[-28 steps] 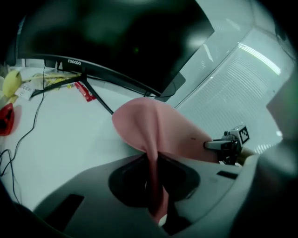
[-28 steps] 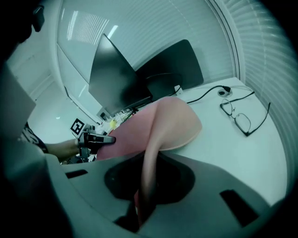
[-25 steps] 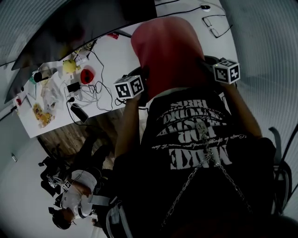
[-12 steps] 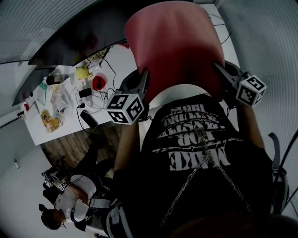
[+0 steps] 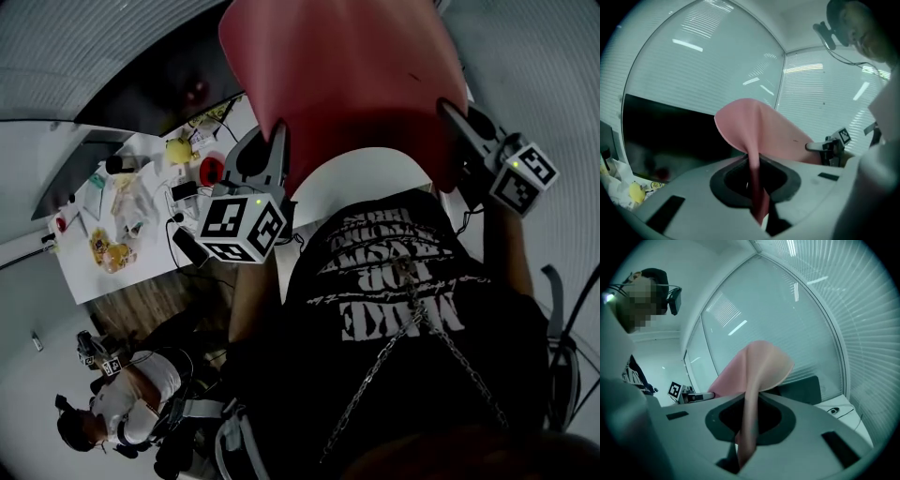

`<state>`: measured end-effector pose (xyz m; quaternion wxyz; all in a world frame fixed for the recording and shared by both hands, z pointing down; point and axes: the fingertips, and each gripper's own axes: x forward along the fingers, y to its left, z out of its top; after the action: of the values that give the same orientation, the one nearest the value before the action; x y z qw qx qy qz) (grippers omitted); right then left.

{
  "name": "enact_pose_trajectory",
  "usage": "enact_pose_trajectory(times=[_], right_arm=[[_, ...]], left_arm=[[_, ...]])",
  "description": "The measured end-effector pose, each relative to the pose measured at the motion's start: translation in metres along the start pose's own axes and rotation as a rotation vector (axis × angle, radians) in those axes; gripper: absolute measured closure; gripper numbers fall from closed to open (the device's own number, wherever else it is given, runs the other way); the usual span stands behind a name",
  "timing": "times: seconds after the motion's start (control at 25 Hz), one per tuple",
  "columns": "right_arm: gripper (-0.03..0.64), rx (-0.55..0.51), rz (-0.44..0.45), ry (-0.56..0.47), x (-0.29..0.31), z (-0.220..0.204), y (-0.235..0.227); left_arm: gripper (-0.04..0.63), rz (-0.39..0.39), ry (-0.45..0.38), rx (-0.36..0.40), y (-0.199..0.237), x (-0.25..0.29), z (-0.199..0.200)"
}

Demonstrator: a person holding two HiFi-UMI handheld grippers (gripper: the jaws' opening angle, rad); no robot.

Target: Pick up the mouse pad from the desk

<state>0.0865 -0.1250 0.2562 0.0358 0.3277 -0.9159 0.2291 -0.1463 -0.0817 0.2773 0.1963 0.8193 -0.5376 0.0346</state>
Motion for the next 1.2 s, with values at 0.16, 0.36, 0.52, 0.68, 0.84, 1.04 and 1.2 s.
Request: enact_pose_trajectory(times=[0.16, 0.36, 0.52, 0.68, 0.84, 1.04, 1.2], right_arm=[[0.586, -0.035, 0.004, -0.044, -0.019, 0.021, 0.016], [0.586, -0.072, -0.001, -0.077, -0.043, 0.04, 0.023], [0.586, -0.088, 0.019, -0.087, -0.043, 0.043, 0.024], [0.586, -0.081, 0.029, -0.071, -0.044, 0.039, 0.022], [0.586, -0.067, 0.031, -0.034, -0.047, 0.019, 0.006], [0.586, -0.033, 0.004, 0.045, -0.061, 0.012, -0.003], [0.586, -0.014, -0.031, 0.119, -0.076, 0.017, 0.001]], left_arm=[[0.551, -0.03, -0.048, 0.025, -0.016, -0.016, 0.023], [0.551, -0.04, -0.092, 0.049, -0.035, -0.03, 0.038], [0.551, -0.035, -0.108, 0.057, -0.038, -0.031, 0.039], [0.549, -0.028, -0.1, 0.055, -0.041, -0.031, 0.034], [0.534, -0.028, -0.066, 0.054, -0.047, -0.018, 0.013], [0.532, -0.03, 0.002, -0.023, -0.058, -0.009, -0.007], [0.535, -0.026, 0.066, -0.098, -0.067, -0.008, -0.014]])
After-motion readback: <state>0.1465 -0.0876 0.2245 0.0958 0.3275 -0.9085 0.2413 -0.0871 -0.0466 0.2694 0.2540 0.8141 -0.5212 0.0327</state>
